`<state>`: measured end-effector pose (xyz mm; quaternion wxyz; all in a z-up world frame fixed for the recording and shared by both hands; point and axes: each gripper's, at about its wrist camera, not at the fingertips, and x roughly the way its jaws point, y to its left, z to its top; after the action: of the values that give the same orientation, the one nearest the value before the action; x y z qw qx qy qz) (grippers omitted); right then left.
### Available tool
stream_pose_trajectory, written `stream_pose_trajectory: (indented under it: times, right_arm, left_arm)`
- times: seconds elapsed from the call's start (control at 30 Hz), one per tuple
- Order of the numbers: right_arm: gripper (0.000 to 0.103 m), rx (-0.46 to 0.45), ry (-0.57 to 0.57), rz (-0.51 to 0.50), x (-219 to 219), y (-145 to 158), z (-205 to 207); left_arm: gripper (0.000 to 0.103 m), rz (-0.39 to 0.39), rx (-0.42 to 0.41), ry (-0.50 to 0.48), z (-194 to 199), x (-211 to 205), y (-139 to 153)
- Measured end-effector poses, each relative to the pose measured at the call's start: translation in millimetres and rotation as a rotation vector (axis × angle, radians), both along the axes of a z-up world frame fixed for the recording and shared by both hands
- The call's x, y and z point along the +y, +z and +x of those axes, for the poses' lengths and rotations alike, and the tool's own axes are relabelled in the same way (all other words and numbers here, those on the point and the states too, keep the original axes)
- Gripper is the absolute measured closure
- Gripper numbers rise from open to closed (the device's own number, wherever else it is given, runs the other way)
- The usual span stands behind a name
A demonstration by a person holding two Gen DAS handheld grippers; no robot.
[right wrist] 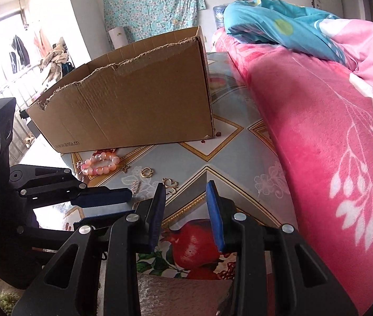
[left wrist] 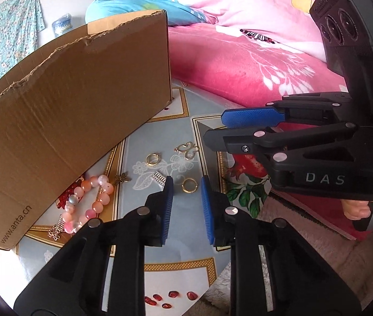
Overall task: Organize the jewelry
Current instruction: 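Bring the left gripper back toward the pink bracelet and gold rings, then lower the left gripper onto a small gold ring and close on it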
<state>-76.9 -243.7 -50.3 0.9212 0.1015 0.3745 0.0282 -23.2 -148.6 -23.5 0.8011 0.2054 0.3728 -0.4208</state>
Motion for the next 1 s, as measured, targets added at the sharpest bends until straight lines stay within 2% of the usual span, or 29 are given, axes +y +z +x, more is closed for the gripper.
stream_pose_trajectory:
  times: [0.23, 0.5, 0.67, 1.0]
  right_arm:
    - [0.071, 0.000, -0.013, 0.014, -5, -3, -1]
    - [0.071, -0.023, -0.012, 0.021, -5, 1, -5]
    - [0.071, -0.039, 0.006, 0.031, -3, 8, -7]
    - [0.071, -0.008, 0.132, 0.003, 30, 3, 7]
  left_arm:
    - [0.092, 0.009, -0.014, -0.012, -2, -5, 0]
    - [0.092, -0.023, 0.019, 0.018, 1, 1, 2]
    - [0.092, -0.040, 0.009, 0.064, 3, 15, 11]
    - [0.092, -0.062, 0.004, 0.193, 10, 53, 20]
